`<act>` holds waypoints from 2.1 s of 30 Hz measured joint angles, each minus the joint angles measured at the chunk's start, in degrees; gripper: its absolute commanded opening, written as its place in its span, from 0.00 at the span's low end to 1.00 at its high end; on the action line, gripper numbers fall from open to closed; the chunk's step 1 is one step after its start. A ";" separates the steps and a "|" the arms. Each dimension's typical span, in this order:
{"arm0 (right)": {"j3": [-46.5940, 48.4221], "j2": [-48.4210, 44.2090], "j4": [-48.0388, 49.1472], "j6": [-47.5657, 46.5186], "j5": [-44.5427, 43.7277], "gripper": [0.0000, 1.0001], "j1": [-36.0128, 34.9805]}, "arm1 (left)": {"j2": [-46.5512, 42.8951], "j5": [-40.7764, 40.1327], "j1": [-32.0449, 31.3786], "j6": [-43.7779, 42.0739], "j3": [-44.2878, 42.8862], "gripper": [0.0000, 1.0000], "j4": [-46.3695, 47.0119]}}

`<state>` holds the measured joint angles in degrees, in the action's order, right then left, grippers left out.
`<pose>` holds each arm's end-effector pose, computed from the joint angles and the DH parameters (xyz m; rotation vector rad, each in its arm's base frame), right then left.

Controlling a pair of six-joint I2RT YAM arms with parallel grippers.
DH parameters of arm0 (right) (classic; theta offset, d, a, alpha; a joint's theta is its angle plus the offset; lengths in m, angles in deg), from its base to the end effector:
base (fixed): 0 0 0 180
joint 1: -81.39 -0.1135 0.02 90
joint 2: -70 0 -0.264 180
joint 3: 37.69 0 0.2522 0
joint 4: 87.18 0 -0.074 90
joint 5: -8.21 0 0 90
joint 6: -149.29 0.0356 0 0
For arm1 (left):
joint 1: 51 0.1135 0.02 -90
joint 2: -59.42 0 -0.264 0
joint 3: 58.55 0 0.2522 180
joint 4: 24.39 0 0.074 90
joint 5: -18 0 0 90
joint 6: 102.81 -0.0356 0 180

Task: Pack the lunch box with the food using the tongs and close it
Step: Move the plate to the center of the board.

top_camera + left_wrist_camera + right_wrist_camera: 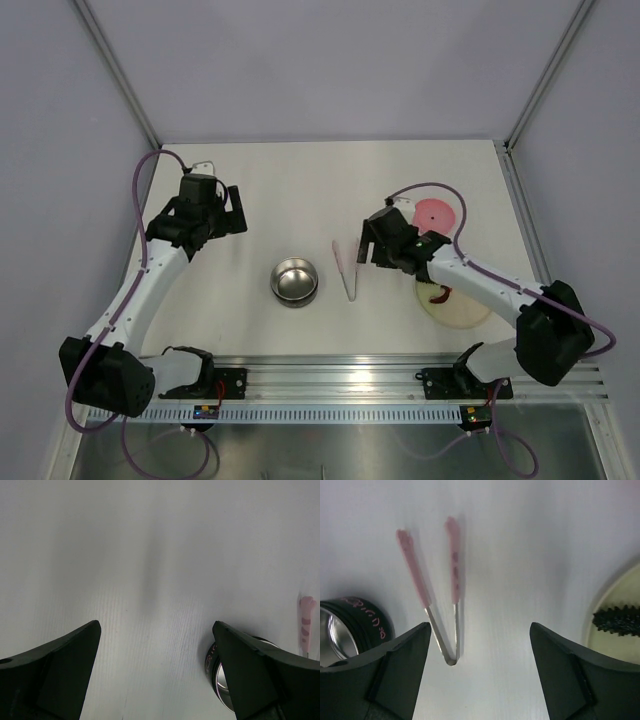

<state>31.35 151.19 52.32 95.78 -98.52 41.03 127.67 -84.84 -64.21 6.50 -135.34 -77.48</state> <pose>0.2289 0.1811 0.2354 0.0389 2.4496 0.2321 0.2443 -0.0492 0.3199 -0.2328 2.3124 -0.0215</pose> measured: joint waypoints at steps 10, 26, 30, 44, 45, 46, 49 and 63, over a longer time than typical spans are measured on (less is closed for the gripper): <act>-7.65 -4.28 -5.55 6.19 -0.79 0.92 6.84 | 1.70 0.37 -0.07 0.20 -0.74 0.99 -0.07; -13.27 -0.94 -4.74 7.54 0.90 0.96 6.88 | 3.48 0.92 -0.50 1.51 -0.92 0.99 -1.31; -12.00 1.68 -4.35 4.63 0.92 0.96 7.06 | 3.45 0.83 -0.57 1.51 -0.92 0.99 -1.62; 2.38 15.96 0.87 -3.15 7.54 0.95 7.15 | 3.45 0.57 -0.57 1.55 -0.92 0.99 -1.77; 4.28 17.64 1.49 -3.41 8.37 0.94 7.15 | 3.50 0.57 -0.57 1.55 -0.92 0.99 -1.75; 6.12 19.21 2.14 -3.52 9.33 0.94 7.15 | 3.50 0.57 -0.57 1.55 -0.92 0.99 -1.77; 11.74 23.76 3.58 -3.54 12.50 0.93 7.10 | 3.65 0.50 -0.57 1.53 -1.01 0.99 -1.81; 10.29 9.20 0.66 -2.73 10.75 0.96 5.44 | 4.20 0.00 -0.57 1.53 -1.14 0.99 -1.84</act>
<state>41.65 160.39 52.97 93.05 -87.77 46.48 131.86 -84.84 -64.78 8.03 -136.48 -79.32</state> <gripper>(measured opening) 0.953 0.987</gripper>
